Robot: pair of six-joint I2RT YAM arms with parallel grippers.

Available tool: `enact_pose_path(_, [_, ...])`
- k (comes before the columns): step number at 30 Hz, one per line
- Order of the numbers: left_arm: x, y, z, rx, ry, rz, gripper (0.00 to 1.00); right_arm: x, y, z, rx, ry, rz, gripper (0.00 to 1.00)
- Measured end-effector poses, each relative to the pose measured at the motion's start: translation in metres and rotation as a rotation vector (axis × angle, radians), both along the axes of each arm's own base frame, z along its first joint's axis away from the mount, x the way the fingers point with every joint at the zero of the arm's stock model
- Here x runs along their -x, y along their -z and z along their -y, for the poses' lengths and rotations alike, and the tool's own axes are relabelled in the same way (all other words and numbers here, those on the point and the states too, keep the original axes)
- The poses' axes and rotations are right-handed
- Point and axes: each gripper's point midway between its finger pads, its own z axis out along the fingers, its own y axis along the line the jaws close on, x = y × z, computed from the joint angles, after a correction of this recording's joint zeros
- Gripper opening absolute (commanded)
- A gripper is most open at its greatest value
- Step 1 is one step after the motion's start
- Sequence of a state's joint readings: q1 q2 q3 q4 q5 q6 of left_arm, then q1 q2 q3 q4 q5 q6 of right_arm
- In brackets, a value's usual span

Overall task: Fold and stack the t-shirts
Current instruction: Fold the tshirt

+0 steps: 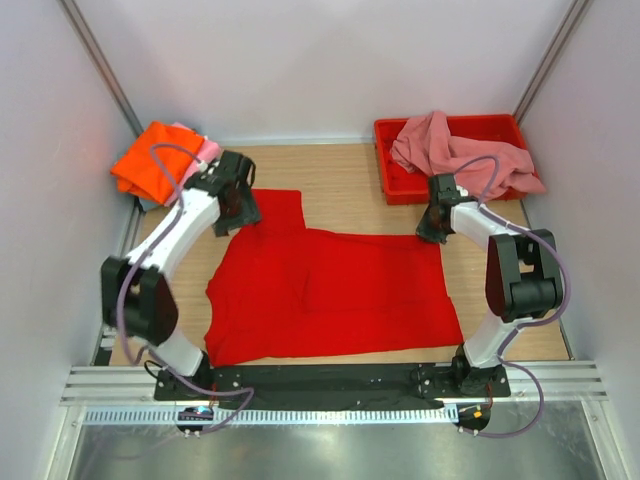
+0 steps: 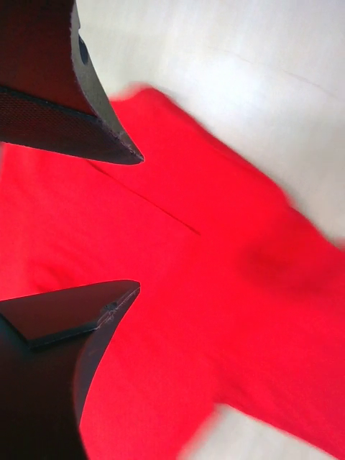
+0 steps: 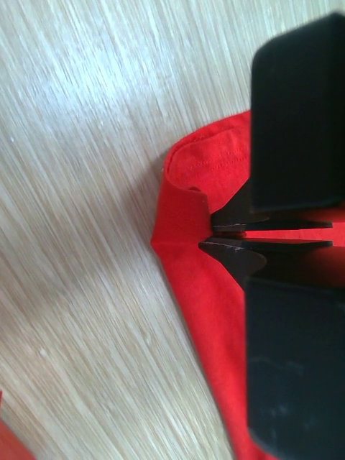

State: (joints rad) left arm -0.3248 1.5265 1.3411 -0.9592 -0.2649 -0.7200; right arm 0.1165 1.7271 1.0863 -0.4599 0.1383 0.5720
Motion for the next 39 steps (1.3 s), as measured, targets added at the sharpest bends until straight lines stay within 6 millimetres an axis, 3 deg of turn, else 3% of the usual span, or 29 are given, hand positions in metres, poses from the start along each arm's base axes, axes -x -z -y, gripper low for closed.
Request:
enact_pose_path(7, [-0.132,0.043,0.02,-0.016,0.041,0.007,0.62,-0.001,-0.012,-0.014,-0.072,-0.035,0.025,0.01])
enact_pose_path(12, [-0.194,0.082,-0.004,-0.016,0.026,-0.013,0.61,0.0,-0.016,-0.022,-0.111,-0.065,0.027,0.01])
enact_pose_path(17, [-0.231,0.109,-0.03,-0.025,0.017,-0.025,0.6,0.0,-0.019,-0.028,-0.139,-0.088,0.034,0.01])
enact_pose_path(20, [-0.245,0.116,-0.032,-0.019,0.032,-0.016,0.57,0.001,-0.02,-0.03,-0.151,-0.098,0.034,0.01])
enact_pose_path(24, [-0.244,0.123,-0.023,0.003,0.066,-0.031,0.53,0.001,-0.02,-0.031,-0.157,-0.102,0.034,0.01])
enact_pose_path(30, [-0.241,0.124,-0.016,0.017,0.093,-0.026,0.35,0.001,-0.018,-0.032,-0.158,-0.105,0.029,0.01])
enact_pose_path(38, [-0.235,0.124,-0.003,0.071,0.117,-0.018,0.0,0.002,-0.011,-0.032,-0.156,-0.104,0.008,0.01])
enact_pose_path(39, [-0.235,0.124,0.0,0.085,0.127,-0.017,0.0,0.002,-0.01,-0.032,-0.157,-0.104,0.006,0.01])
